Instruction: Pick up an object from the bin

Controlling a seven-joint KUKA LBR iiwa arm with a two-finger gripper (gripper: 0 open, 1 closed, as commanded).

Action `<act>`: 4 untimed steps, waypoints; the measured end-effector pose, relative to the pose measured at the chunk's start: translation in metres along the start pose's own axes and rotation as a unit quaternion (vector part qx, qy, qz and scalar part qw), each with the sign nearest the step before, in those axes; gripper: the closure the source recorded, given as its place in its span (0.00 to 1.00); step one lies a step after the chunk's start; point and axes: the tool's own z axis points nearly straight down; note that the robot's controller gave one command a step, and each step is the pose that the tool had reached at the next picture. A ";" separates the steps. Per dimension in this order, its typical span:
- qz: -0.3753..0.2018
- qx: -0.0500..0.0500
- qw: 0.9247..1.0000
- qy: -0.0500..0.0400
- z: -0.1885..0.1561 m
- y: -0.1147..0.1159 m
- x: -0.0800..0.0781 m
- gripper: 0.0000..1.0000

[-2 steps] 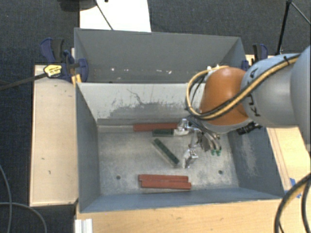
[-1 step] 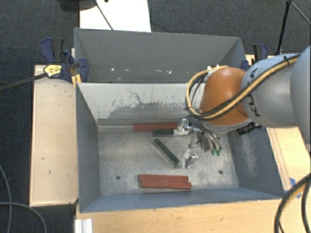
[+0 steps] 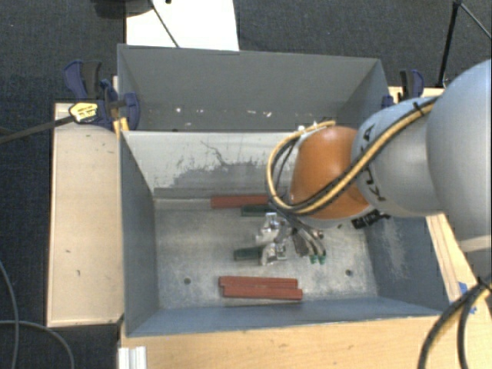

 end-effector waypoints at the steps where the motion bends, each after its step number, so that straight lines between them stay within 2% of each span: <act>1: 0.000 0.000 1.000 0.000 0.000 0.000 0.000 1.00; 2: 0.002 0.001 1.000 0.003 -0.094 0.000 -0.011 1.00; 3: 0.002 0.001 1.000 0.003 -0.094 0.000 -0.011 1.00; 4: -0.011 0.001 1.000 0.003 -0.164 -0.005 -0.016 1.00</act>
Offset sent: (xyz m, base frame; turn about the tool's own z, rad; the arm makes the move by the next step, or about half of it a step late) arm 0.0095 0.0004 0.0937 0.0080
